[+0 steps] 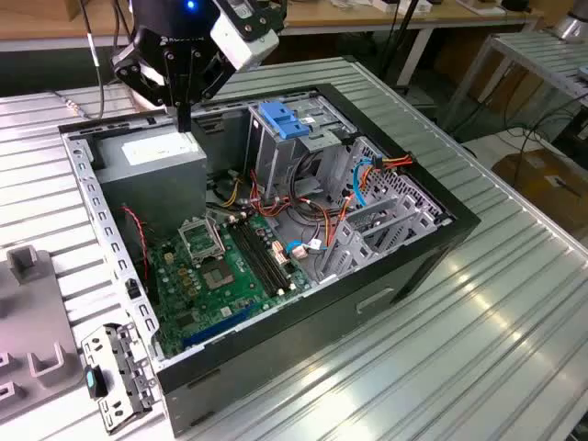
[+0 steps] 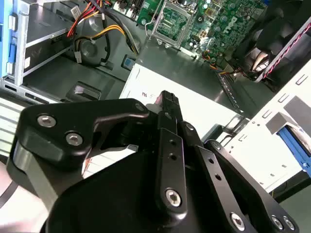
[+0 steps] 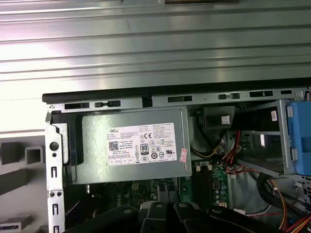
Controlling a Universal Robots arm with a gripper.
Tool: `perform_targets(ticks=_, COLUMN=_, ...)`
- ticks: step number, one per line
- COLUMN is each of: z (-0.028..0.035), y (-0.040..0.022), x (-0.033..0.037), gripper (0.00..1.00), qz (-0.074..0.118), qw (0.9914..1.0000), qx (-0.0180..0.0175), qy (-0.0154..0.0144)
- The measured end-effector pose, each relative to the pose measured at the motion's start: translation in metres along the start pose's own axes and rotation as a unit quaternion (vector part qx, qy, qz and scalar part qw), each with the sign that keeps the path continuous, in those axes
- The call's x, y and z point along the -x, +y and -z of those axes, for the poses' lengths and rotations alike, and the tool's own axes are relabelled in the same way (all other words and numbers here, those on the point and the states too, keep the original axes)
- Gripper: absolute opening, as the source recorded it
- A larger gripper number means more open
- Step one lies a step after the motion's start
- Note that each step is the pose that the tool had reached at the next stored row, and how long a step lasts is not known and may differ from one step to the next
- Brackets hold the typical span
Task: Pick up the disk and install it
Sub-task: 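Reach for the disk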
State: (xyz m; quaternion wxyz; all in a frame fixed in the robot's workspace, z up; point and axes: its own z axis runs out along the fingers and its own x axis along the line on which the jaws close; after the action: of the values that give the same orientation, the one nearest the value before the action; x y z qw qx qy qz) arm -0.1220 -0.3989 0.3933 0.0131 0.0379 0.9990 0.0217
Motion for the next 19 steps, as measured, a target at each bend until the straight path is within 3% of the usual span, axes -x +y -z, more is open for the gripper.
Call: perform_targets(ticks=19, z=0.0001, y=-0.0002, x=-0.0032, gripper=0.11, qz=0.0, qw=1.0, qx=0.0, qy=0.0)
